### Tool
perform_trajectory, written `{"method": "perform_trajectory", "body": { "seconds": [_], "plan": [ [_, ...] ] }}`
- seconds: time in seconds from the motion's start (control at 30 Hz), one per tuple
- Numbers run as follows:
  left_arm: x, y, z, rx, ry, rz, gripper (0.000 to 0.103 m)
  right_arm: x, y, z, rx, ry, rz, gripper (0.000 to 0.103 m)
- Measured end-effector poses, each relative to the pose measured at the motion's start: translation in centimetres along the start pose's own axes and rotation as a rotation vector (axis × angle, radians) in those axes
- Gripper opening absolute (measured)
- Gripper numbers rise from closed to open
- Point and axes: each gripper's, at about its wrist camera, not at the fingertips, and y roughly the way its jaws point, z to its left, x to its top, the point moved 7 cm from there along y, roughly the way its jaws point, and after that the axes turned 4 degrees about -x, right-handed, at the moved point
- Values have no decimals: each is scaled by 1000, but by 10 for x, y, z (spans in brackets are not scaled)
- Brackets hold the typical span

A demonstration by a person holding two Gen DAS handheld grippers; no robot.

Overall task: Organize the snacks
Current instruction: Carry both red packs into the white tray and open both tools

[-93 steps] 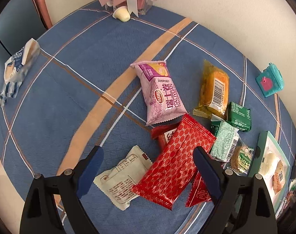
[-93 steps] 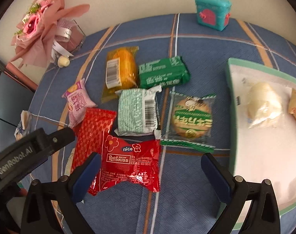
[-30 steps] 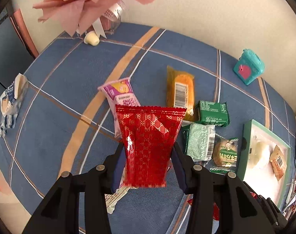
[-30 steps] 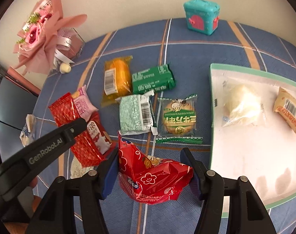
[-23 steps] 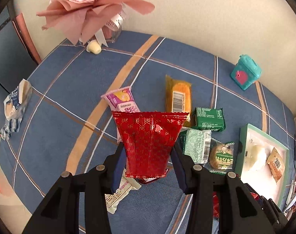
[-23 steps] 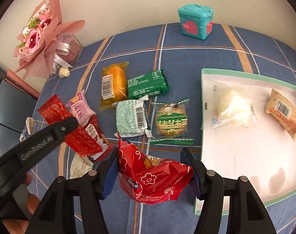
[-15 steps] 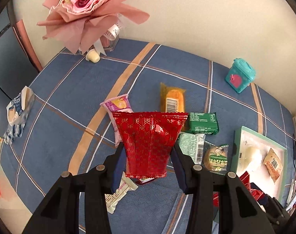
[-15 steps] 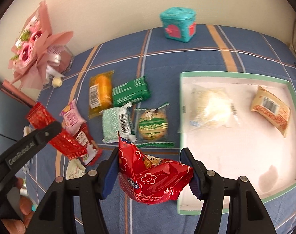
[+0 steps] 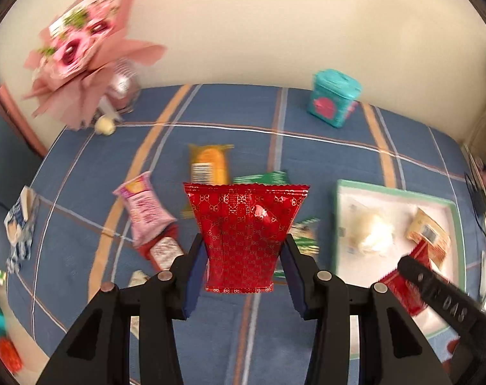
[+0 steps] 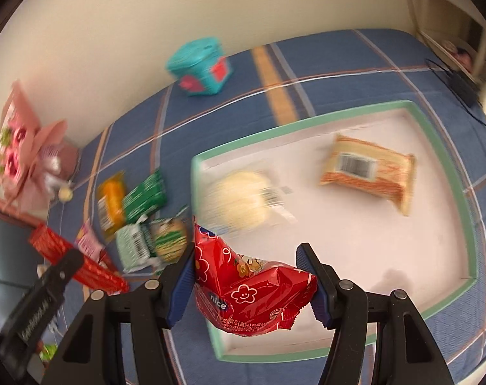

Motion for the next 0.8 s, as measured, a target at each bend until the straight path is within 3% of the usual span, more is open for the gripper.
{"method": "perform_trajectory", "body": {
  "seconds": [0.37,0.5,0.8],
  "plan": [
    [-24,-3,-99,-89,217,25,48,24,-11,-96,-81,195,-29,64],
    [-33,-2,-121,-121,263,44,48,27,-14,-121,-99,241,-34,64],
    [-46,5,-144,-101,331,70,48,28,-16,-148,-117,292,-30,65]
  ]
}}
